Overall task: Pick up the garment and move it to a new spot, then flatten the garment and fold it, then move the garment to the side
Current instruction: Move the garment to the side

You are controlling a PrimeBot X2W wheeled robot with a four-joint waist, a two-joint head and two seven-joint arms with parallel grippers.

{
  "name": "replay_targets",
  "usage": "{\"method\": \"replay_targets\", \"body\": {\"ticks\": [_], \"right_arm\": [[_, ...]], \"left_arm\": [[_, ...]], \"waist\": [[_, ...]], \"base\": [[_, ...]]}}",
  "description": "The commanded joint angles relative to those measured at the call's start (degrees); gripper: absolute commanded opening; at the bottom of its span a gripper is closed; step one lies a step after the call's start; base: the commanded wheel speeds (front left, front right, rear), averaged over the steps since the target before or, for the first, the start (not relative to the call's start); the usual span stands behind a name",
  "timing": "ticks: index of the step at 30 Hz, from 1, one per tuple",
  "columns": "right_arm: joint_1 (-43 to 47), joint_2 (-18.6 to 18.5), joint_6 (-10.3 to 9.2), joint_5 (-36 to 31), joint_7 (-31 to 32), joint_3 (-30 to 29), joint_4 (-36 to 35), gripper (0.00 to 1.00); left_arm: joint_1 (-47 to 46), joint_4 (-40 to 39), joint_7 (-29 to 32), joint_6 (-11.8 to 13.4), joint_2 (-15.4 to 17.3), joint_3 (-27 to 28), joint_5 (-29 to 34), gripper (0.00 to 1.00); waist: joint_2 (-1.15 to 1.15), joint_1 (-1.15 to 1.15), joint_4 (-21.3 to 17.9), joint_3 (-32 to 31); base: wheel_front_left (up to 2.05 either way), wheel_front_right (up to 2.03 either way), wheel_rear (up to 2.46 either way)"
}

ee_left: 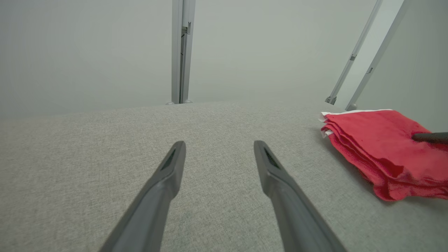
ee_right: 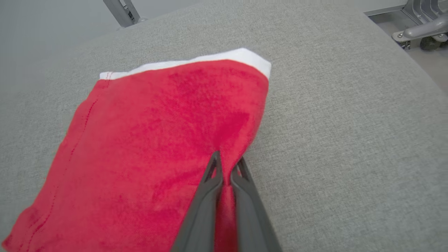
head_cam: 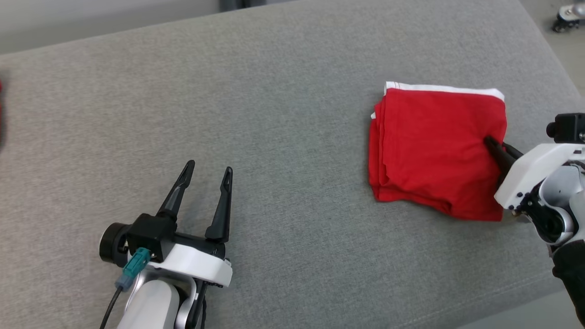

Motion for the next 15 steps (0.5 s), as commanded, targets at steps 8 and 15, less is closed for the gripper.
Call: {"method": "replay_targets", "body": {"ticks": [8, 15], "right_arm": [[-8.4, -2.5, 0.01, -4.4, -5.5, 3.2, 6.7, 0.00], [-15.4, -6.4, 0.00, -7.3, -8.6, 2.6, 14.4, 0.00]], "left_arm": [[-1.6, -1.4, 0.8, 0.4, 1.6, -0.2, 0.7, 1.00], [-0.7, -4.1, 1.8, 1.3, 2.8, 0.2, 1.0, 1.00]], "waist": [[0.00, 0.00, 0.6, 3.6], [0.00, 0.00, 3.9, 5.6]], "base": [[0.00, 0.00, 0.00], [0.00, 0.00, 0.00]]}}
